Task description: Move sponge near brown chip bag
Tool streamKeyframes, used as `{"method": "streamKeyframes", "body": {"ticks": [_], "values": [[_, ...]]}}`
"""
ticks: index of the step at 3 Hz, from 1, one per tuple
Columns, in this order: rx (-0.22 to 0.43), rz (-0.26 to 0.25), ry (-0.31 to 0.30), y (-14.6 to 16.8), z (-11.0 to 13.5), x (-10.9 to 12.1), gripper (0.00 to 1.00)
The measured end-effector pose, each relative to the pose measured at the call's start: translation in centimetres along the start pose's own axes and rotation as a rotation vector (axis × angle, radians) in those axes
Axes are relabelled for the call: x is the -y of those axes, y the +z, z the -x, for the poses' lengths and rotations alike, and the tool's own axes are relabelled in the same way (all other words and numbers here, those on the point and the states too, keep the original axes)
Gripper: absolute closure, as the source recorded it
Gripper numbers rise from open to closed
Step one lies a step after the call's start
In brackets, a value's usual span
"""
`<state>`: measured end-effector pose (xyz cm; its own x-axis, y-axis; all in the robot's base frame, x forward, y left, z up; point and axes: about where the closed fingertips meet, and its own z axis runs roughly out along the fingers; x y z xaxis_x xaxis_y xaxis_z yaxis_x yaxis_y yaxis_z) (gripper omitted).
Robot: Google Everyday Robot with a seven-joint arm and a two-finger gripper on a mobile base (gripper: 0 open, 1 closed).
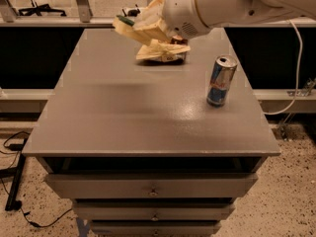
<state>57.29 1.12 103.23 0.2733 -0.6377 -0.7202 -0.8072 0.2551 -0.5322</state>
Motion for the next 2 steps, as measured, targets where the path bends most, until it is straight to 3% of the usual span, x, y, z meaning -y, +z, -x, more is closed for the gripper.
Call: {"method": "streamKeyframes", "body": {"ticks": [1,2], "values": [[0.030,-0.015,-0.063,-0.7,0.8,0.7,1.00],[0.039,-0.045,-0.189,-2.2,0.5,3.4,1.00]]}}
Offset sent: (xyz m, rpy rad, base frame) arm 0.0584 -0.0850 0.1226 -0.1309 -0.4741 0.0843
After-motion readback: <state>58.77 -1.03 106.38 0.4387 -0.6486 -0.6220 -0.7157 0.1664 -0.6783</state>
